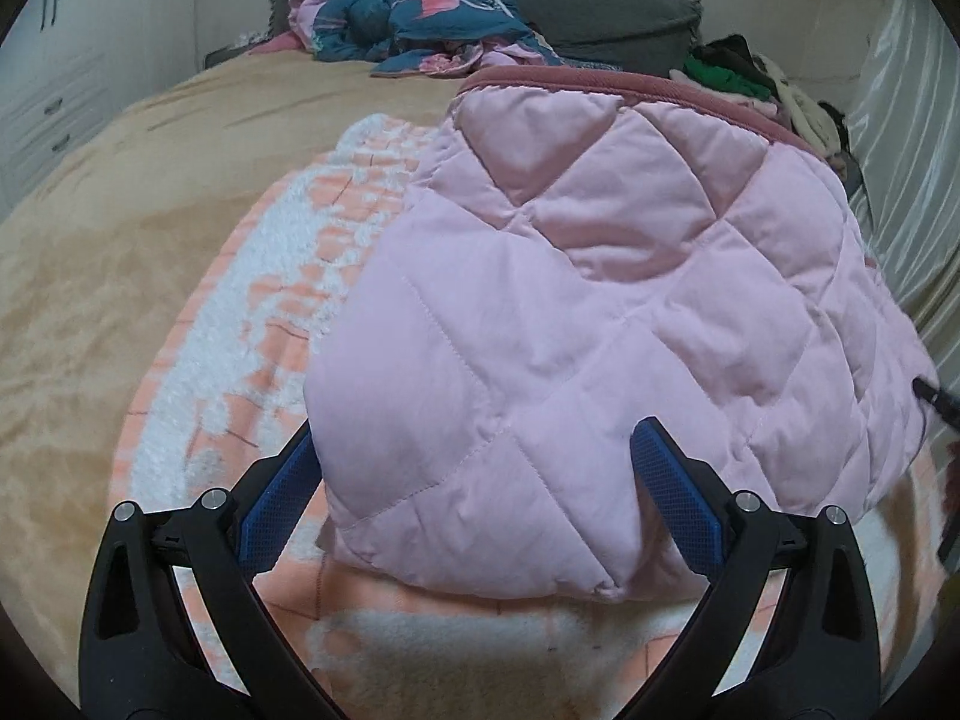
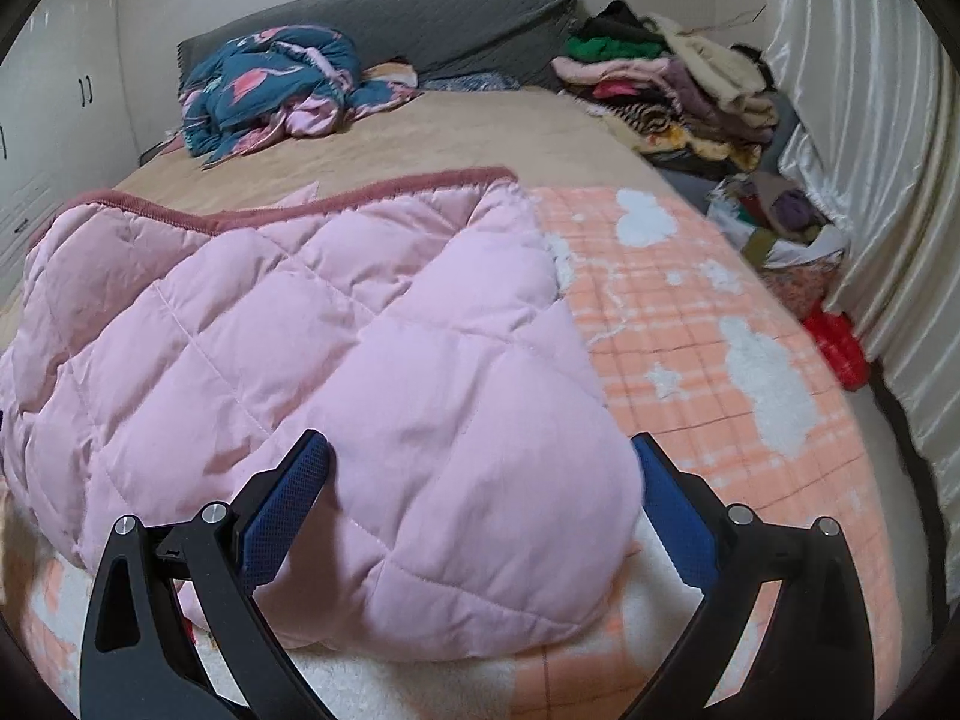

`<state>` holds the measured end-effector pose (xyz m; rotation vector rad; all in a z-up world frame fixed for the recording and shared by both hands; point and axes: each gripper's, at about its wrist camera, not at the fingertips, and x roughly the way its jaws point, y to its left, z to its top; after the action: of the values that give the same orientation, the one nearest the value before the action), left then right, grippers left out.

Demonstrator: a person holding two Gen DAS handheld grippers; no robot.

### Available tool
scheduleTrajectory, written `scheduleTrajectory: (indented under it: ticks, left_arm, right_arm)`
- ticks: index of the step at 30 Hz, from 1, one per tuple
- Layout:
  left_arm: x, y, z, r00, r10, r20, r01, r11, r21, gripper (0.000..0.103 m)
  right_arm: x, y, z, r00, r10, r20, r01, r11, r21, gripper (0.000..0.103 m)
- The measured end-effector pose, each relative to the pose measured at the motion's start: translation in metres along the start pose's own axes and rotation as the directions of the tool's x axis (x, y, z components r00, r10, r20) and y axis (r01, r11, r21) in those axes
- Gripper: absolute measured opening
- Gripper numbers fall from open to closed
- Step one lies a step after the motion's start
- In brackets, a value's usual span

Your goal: Fold large clothes

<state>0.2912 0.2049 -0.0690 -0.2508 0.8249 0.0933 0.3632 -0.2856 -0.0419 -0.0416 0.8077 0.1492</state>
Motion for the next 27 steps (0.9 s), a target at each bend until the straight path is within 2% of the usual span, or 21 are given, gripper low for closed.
scheduleTrajectory:
  ticks: [2, 5, 6, 8, 9, 10, 12, 13, 16, 18, 21, 27]
  left_arm:
    - [0.008, 0.004, -0.002, 1.0, -0.013, -0.013, 0.013, 1.0, -0.024, 0.094]
    - [0.011, 0.001, -0.003, 1.0, -0.01, 0.001, 0.01, 1.0, -0.013, 0.094]
    - [0.011, 0.0, -0.003, 1.0, -0.007, 0.008, 0.007, 1.0, -0.007, 0.092]
    - [0.01, -0.002, -0.002, 1.0, -0.007, 0.025, 0.007, 1.0, -0.009, 0.076]
    - [0.008, -0.003, -0.001, 0.999, -0.005, 0.034, 0.005, 1.0, -0.009, 0.06]
    - [0.006, -0.006, -0.001, 0.998, 0.008, 0.055, -0.008, 1.0, 0.009, 0.045]
    - [0.005, -0.012, 0.003, 0.996, 0.019, 0.084, -0.023, 0.999, 0.05, 0.034]
    - [0.003, -0.015, 0.004, 0.995, 0.022, 0.098, -0.028, 0.998, 0.06, 0.029]
    - [-0.004, -0.019, 0.013, 0.99, 0.019, 0.142, -0.026, 0.999, 0.042, 0.021]
    - [-0.008, -0.019, 0.023, 0.984, 0.009, 0.176, -0.012, 1.0, 0.018, 0.02]
    - [-0.005, -0.022, 0.039, 0.974, 0.01, 0.227, -0.017, 0.999, 0.029, 0.02]
    - [0.018, -0.028, 0.06, 0.975, 0.046, 0.215, -0.053, 0.998, 0.027, 0.02]
  right_arm:
    - [0.001, -0.004, -0.005, 0.999, 0.028, 0.015, -0.029, 0.999, 0.02, 0.097]
    - [0.0, -0.007, -0.011, 0.998, 0.035, 0.057, -0.039, 0.998, 0.055, 0.081]
    - [-0.002, -0.007, -0.013, 0.997, 0.029, 0.072, -0.033, 0.997, 0.063, 0.068]
    - [-0.003, -0.006, -0.015, 0.996, 0.02, 0.09, -0.027, 0.997, 0.074, 0.047]
    - [-0.004, -0.006, -0.015, 0.995, 0.022, 0.097, -0.03, 0.996, 0.079, 0.04]
    - [-0.006, -0.004, -0.016, 0.995, 0.022, 0.101, -0.03, 0.997, 0.078, 0.036]
    - [-0.01, -0.003, -0.015, 0.994, 0.017, 0.109, -0.026, 0.996, 0.08, 0.03]
    - [-0.012, -0.005, -0.014, 0.993, 0.02, 0.117, -0.032, 0.995, 0.095, 0.029]
    - [-0.016, -0.012, -0.008, 0.99, 0.028, 0.138, -0.049, 0.988, 0.145, 0.027]
    - [-0.017, -0.018, 0.002, 0.987, 0.036, 0.159, -0.067, 0.978, 0.199, 0.026]
    - [-0.011, -0.023, 0.021, 0.984, 0.038, 0.172, -0.08, 0.966, 0.246, 0.026]
    - [0.022, -0.019, 0.053, 0.993, -0.009, 0.121, -0.025, 0.961, 0.275, 0.026]
